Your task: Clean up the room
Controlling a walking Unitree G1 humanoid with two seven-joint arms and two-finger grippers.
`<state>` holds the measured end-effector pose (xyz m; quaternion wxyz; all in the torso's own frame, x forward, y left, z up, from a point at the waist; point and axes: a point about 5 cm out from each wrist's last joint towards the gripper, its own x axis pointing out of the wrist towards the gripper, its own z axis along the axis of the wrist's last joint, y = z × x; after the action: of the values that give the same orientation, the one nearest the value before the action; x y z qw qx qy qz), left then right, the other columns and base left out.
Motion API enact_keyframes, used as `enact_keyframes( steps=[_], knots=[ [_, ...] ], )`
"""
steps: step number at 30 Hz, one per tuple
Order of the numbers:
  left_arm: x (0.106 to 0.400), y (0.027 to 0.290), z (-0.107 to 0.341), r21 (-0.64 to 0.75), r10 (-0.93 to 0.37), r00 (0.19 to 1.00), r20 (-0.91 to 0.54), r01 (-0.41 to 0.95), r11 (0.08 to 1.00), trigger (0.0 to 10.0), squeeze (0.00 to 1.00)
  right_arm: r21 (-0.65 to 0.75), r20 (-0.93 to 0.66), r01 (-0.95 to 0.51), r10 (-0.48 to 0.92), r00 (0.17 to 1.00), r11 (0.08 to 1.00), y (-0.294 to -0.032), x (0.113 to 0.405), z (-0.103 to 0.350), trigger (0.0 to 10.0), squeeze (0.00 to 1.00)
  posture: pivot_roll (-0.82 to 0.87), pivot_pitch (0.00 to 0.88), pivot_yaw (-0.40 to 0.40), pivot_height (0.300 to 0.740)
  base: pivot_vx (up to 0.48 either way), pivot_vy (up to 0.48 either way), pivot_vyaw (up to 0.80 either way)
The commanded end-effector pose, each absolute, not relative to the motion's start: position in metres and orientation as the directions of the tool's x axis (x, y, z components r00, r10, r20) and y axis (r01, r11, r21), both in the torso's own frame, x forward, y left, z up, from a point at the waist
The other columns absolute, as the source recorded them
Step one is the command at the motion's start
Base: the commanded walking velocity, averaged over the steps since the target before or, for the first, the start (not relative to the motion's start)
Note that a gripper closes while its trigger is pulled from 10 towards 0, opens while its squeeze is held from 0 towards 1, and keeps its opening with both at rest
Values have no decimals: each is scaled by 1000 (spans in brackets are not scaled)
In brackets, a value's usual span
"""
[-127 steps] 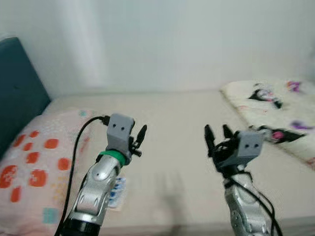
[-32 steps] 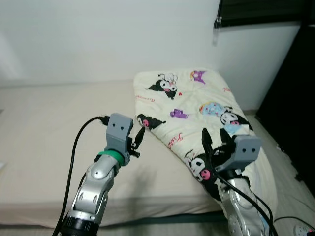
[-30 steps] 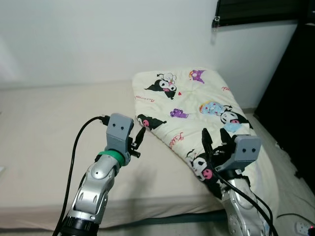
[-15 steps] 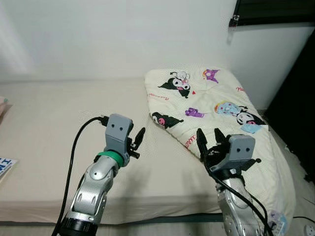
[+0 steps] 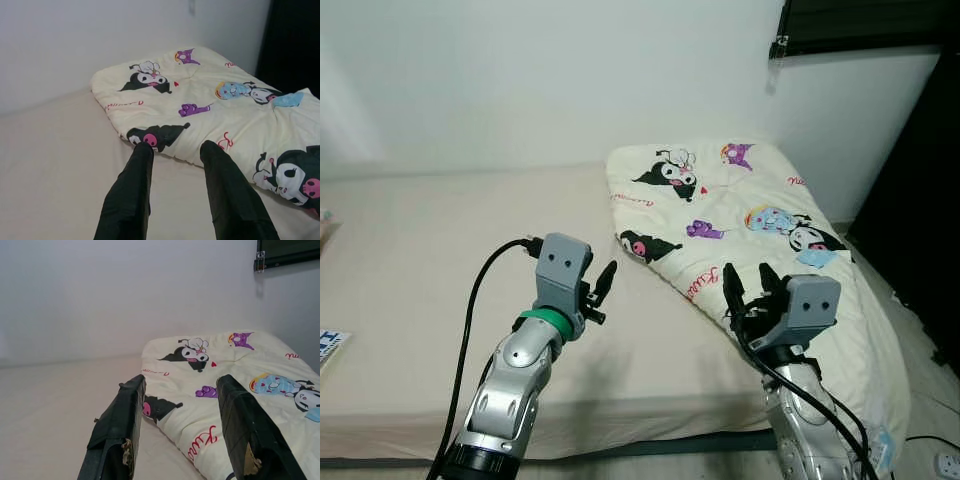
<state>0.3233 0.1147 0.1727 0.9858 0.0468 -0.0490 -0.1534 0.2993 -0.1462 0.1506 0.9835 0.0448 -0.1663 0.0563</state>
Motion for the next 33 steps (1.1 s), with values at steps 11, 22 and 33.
enact_keyframes(
  steps=[11,22,33],
  knots=[
    [322,117,168,109,-299,952,65,291,950,10000,0,68,307,-98,72,949,993,-153,299,144,10000,0,-162,40,145,630,0,0,0],
    [323,117,168,111,-301,951,65,293,950,10000,0,70,305,-90,65,950,993,-153,299,144,10000,0,-163,40,149,590,0,0,0],
    [322,117,169,115,-305,950,61,297,948,10000,0,50,306,-51,33,951,997,-165,299,145,10000,0,-159,54,156,585,0,0,0]
  ],
)
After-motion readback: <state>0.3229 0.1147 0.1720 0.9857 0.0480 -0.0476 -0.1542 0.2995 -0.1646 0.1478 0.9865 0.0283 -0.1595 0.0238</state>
